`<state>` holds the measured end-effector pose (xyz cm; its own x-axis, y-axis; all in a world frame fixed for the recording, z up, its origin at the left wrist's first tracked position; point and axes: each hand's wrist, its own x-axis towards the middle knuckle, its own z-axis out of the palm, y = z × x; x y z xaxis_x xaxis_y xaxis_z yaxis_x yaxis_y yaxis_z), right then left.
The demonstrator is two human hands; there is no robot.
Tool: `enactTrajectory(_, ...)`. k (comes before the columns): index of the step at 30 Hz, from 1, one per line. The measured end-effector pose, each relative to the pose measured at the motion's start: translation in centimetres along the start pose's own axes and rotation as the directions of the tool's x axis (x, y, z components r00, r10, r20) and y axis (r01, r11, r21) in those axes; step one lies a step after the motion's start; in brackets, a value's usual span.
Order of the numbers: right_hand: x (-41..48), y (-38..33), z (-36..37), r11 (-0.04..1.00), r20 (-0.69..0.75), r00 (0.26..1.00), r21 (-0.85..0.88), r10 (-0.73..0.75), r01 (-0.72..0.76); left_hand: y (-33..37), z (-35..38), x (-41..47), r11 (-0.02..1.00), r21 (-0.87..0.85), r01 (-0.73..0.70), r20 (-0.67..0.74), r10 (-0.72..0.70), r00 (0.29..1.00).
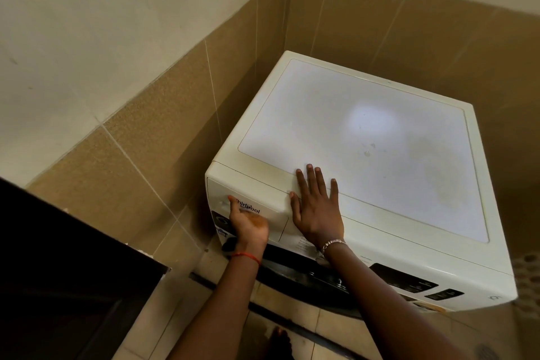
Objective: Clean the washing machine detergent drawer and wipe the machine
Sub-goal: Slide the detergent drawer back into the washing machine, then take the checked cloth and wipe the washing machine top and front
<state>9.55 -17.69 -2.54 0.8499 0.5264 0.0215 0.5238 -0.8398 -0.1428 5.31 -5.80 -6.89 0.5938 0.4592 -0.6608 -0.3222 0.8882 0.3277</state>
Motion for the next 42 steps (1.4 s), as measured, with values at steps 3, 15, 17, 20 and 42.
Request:
enactTrajectory(3,0.0,0.0,0.0,1.000,-0.002,1.000,-0.002,-0.005,0.005,0.1,0.0,-0.2,1.000,0.004,-0.019,-0.007,0.019,1.000)
enactTrajectory(15,0.0,0.2,0.2,0.999,-0.010,1.000,0.037,-0.010,0.010,1.4,-0.1,-1.6,0.795,0.604,-0.052,-0.144,0.173,0.974)
enactTrajectory(17,0.0,0.1,-0.1,0.998,-0.003,1.000,0.059,-0.009,0.009,1.9,-0.1,-1.5,0.573,0.811,-0.120,-0.080,0.312,0.947)
enactTrajectory(20,-0.1,0.5,-1.1,0.992,0.085,0.996,0.123,-0.039,0.029,2.3,2.5,-4.4,0.072,0.950,-0.304,0.233,0.484,0.844)
enactTrajectory(42,-1.7,11.9,-11.1,0.987,-0.036,0.998,0.151,0.055,-0.049,-4.8,13.7,-7.0,-0.774,0.106,-0.625,0.871,-0.231,0.433)
